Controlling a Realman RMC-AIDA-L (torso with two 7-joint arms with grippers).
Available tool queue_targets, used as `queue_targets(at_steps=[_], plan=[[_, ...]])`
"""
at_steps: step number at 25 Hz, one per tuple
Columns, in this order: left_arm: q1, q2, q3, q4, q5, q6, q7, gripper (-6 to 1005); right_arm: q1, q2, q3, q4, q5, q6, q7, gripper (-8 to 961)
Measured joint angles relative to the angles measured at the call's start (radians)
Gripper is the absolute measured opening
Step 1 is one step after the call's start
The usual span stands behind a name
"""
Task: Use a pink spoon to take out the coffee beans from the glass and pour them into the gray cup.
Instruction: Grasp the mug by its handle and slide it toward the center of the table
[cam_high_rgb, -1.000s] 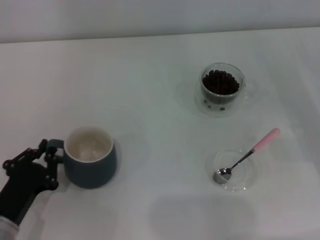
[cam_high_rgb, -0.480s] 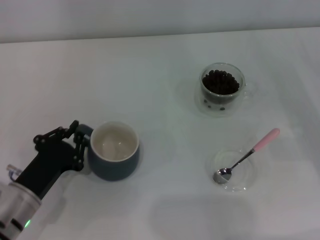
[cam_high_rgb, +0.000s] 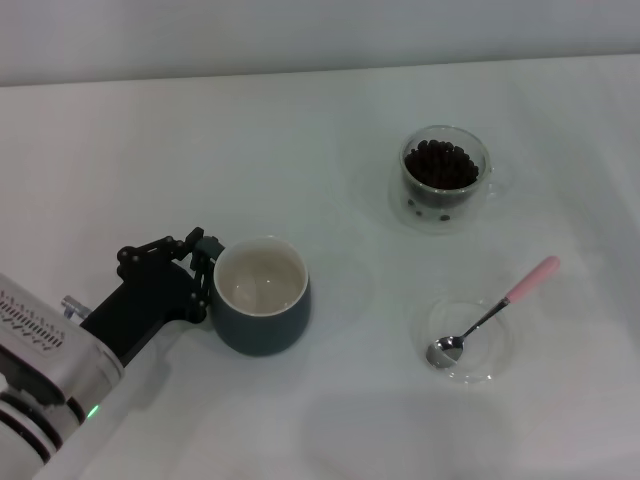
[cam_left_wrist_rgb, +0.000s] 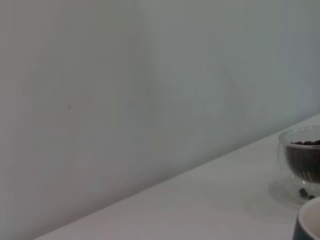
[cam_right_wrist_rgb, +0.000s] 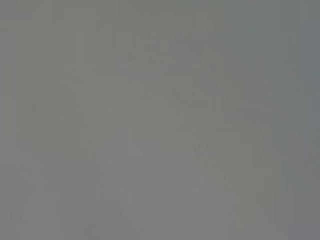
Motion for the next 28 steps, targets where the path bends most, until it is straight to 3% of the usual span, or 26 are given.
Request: queue_targets(at_steps=[10, 19, 24, 28], plan=[[-0.003, 0.001, 0.000, 0.000, 0.000, 0.001, 0.000, 140, 0.000, 0.000, -0.002, -0.003, 0.000, -0.006, 0.000, 841], [0.008, 0.002, 0.000, 0.000, 0.000, 0.007, -0.002, 273, -0.002, 0.000, 0.000, -0.003, 0.000, -0.007, 0.000, 839], [0.044, 0.002, 0.000, 0.000, 0.011, 0.022, -0.001, 414, -0.009, 0.000, 0.001, -0.002, 0.000, -0.005, 0.000, 838], [0.088, 0.004, 0.000, -0.005, 0.013, 0.072, 0.001, 449, -0.013, 0.000, 0.002, -0.001, 0.000, -0.003, 0.000, 837]])
